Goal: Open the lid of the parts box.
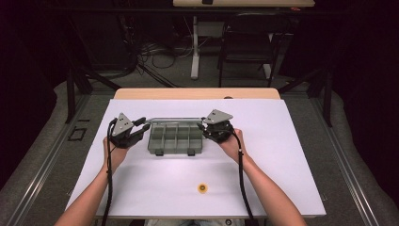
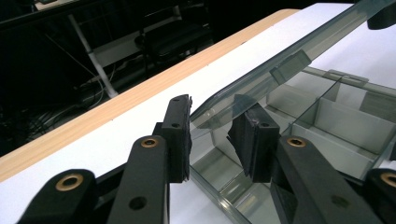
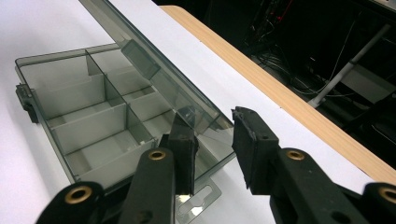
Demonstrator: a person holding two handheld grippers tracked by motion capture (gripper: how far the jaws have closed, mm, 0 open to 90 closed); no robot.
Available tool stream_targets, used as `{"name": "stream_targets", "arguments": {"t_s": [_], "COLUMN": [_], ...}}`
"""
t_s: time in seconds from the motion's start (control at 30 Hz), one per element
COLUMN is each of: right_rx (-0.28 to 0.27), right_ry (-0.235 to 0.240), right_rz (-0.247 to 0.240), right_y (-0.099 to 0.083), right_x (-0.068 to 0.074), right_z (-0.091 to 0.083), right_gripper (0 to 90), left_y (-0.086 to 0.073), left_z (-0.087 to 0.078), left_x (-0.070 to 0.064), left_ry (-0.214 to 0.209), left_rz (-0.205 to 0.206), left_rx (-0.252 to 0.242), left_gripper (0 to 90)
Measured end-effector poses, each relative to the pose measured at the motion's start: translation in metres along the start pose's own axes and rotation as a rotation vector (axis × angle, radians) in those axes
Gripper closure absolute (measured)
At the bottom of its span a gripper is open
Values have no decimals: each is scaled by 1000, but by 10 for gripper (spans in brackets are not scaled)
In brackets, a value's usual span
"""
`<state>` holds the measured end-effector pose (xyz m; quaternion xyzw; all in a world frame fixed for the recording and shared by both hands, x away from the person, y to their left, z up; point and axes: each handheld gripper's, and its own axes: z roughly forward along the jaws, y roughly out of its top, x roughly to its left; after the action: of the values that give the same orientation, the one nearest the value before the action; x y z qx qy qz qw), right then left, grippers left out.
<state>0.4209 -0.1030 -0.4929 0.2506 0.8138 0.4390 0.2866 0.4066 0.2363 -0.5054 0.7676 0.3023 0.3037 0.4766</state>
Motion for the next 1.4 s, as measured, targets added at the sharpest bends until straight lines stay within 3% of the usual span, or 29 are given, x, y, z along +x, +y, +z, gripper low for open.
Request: {"name": "stream_targets", "arguments": {"t_s": [0.17, 0.77, 1.13, 1.4], "right_rx": [5, 11, -2, -9], "right_ry": [-1, 5, 1, 2], "right_rz": [2, 56, 94, 131], "right_y": [1, 12, 15, 15], "right_x": [-2, -17, -24, -31], "right_z": [1, 7, 12, 17], "right_gripper": [707, 748, 765, 784], "left_y": [0, 14, 19, 24], "left_z": [2, 7, 12, 18], "left_x": [4, 9, 15, 20], "left_ry": [-14, 21, 28, 48], "left_rz": [-30, -1, -28, -19], "left_rx": [-7, -14, -16, -4], "left_gripper": [688, 705, 726, 738]}}
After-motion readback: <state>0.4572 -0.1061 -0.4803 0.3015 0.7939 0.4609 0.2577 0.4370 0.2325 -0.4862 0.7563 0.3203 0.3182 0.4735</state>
